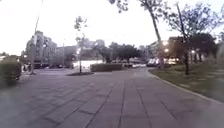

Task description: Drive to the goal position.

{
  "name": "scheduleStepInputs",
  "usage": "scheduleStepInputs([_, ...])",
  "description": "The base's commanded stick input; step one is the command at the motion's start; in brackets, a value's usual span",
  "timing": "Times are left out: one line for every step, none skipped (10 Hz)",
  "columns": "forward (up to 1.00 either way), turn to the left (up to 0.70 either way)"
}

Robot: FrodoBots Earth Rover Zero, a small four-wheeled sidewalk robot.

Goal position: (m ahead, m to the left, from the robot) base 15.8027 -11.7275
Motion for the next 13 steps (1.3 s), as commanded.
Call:
scheduleStepInputs([0.7,0.0])
scheduleStepInputs([0.7,0.0])
scheduleStepInputs([0.7,0.0])
scheduleStepInputs([0.7,0.0])
scheduleStepInputs([0.7,0.0])
scheduleStepInputs([0.7,0.0])
scheduleStepInputs([0.7,0.0])
scheduleStepInputs([0.7,0.0])
scheduleStepInputs([0.7,0.0])
scheduleStepInputs([0.7,0.0])
scheduleStepInputs([0.7,0.0])
scheduleStepInputs([0.7,0.0])
scheduleStepInputs([0.7,0.0])
